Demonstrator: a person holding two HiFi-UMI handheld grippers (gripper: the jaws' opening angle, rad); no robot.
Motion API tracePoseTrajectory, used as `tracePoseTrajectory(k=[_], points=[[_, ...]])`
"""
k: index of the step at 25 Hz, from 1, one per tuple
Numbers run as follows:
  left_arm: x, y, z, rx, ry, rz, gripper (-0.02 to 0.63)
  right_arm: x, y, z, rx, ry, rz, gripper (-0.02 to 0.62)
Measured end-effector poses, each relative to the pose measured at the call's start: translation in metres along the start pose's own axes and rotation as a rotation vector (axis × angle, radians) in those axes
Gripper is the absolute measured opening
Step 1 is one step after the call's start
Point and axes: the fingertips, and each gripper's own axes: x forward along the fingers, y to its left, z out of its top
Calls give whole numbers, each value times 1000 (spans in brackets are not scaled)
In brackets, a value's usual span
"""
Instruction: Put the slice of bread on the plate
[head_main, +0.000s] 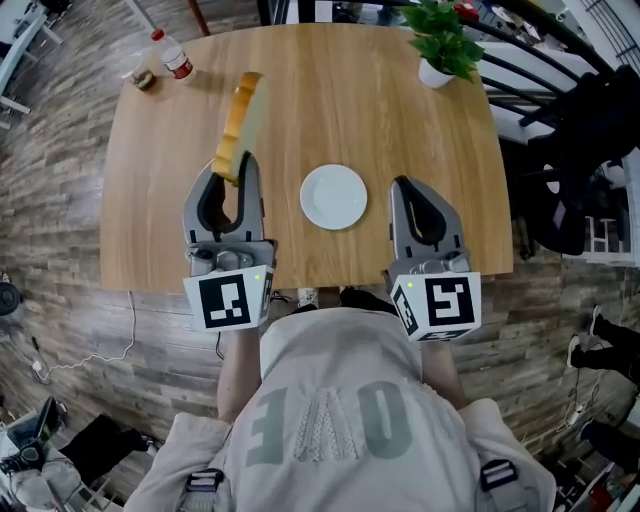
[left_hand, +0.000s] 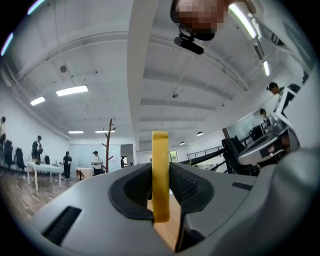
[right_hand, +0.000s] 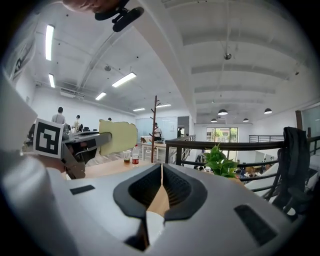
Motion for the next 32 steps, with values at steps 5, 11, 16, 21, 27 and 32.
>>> tracePoseTrajectory(k=[5, 11, 16, 21, 27, 32], points=[[10, -27, -10, 74, 55, -53, 92, -2, -12, -16, 57, 42, 5, 23], [18, -67, -61, 397, 236, -161, 92, -8, -27, -30, 114, 72, -15, 23], [18, -88, -116, 524, 380, -243, 92, -14, -37, -42, 118, 100, -38, 23], [14, -110, -163, 658, 493, -337, 92, -18, -44, -46, 126, 114, -64, 23], [6, -142, -204, 667, 561, -441, 92, -30, -52, -60, 156, 144, -97, 23], [0, -153, -231, 766, 608, -474, 94, -38, -58, -62, 168, 149, -127, 23]])
